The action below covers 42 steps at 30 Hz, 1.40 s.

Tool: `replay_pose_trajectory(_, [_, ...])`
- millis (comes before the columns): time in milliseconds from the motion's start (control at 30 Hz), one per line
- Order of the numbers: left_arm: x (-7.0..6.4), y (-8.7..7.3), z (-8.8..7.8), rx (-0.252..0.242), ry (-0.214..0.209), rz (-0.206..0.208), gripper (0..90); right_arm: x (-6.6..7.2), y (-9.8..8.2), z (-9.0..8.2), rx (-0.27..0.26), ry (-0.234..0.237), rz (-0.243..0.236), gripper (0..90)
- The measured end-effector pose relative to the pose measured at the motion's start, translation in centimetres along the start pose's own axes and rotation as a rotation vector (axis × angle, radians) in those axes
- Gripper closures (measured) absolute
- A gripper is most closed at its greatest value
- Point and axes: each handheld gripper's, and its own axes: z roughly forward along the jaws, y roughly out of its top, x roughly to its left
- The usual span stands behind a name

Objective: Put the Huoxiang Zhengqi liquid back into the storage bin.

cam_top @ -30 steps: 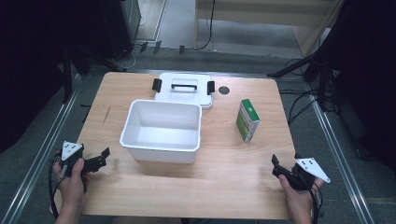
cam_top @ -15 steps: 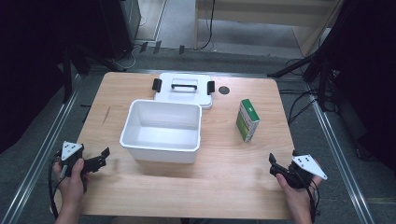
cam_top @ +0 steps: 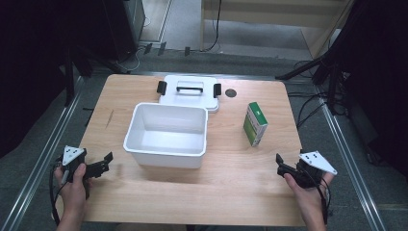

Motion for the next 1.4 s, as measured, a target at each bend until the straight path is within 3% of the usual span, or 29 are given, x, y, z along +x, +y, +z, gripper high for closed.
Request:
replay_pose_trajectory(300, [0.0,0.0,0.0,0.000,-0.001,-0.001,0.2,0.0,2.4,-0.1,0.024,0.023,-0.030,14.8])
replay_pose_trajectory(733, [0.1,0.0,0.0,-0.003,-0.002,-0.006,0.2,0.8,5.3,1.1,0.127,0.056,-0.084,15.2])
replay_pose_trajectory(833, [0.1,0.0,0.0,-0.003,-0.003,-0.008,0.2,1.4,6.2,1.8,0.205,0.058,-0.131,15.5])
replay_pose_trajectory(867, [0.1,0.0,0.0,-0.003,-0.003,-0.008,0.2,1.4,6.2,1.8,0.205,0.058,-0.131,15.5])
replay_pose_trajectory(1033, [0.1,0.0,0.0,-0.003,-0.003,-0.009,0.2,2.4,6.8,3.5,0.379,0.080,-0.187,15.3])
replay_pose_trajectory(1300, [0.1,0.0,0.0,-0.004,-0.004,-0.011,0.2,3.7,7.7,4.7,0.464,0.096,-0.245,15.2])
replay_pose_trajectory(1400, [0.1,0.0,0.0,-0.005,-0.005,-0.012,0.2,3.9,7.8,5.1,0.496,0.097,-0.246,15.2])
